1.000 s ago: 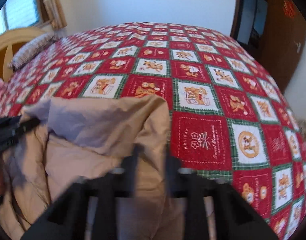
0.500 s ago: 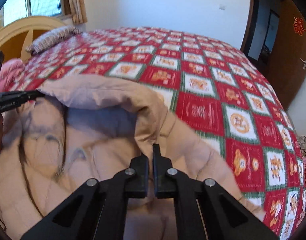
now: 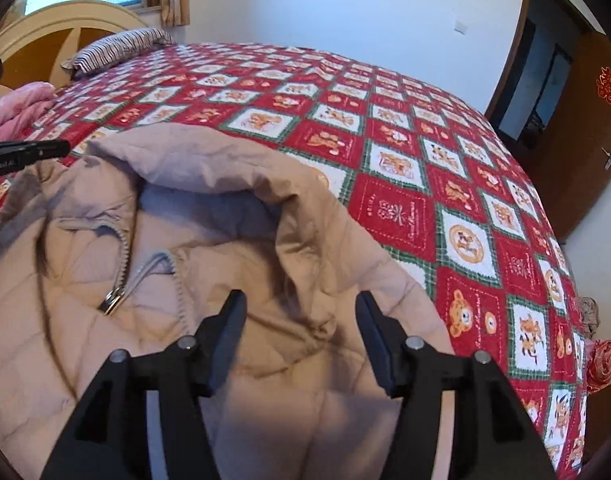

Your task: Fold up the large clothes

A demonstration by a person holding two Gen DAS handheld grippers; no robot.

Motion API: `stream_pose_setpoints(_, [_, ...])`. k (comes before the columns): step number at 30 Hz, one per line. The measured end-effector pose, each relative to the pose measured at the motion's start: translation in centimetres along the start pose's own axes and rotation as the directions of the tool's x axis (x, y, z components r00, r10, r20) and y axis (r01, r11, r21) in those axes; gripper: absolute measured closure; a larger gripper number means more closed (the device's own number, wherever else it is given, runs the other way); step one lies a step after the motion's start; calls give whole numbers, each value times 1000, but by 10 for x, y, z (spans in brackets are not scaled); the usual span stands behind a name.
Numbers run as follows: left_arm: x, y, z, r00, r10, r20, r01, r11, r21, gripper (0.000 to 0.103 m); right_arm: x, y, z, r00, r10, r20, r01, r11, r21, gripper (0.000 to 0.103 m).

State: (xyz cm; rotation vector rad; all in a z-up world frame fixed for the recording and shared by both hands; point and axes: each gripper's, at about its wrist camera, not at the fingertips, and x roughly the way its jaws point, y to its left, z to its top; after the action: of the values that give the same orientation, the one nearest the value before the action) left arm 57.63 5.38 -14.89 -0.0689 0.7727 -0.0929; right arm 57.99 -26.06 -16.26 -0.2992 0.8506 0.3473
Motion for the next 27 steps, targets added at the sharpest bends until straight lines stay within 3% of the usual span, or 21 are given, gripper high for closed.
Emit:
stream_pose_setpoints(2, [-5, 10, 9, 1000, 21, 18, -20, 997, -72, 73, -10, -3, 0, 1000, 15, 26, -16, 1000, 15, 44])
stream_pose_setpoints(4, [-10, 15, 22, 996, 52, 70, -43, 991, -128, 37, -22, -9, 3, 997, 36, 65, -40, 998, 53, 44])
stream_pose_setpoints(6, [-11, 12, 34, 991, 66, 117, -46, 985, -167, 23, -36, -17, 13, 990, 58, 131, -74, 990, 118, 44])
stream_pose_setpoints(11, [20, -19, 59, 997, 25, 77, -13, 988, -153, 22, -33, -23, 57, 978, 28, 205, -83, 960, 266, 44])
stream_pose_setpoints(16, [58, -47, 54, 996, 83, 16, -82, 995, -62, 22, 6, -17, 83, 984, 31, 175, -91, 934, 345, 44])
stream_pose_setpoints(21, [86, -49, 20, 990, 124, -69, -122, 992, 28, 22, 48, 0, 63, 995, 80, 53, -93, 944, 315, 44])
stream_pose_setpoints(27, [98, -35, 7, 993, 75, -95, -79, 996, -39, 13, 62, 1, 33, 995, 99, 23, -101, 944, 314, 44])
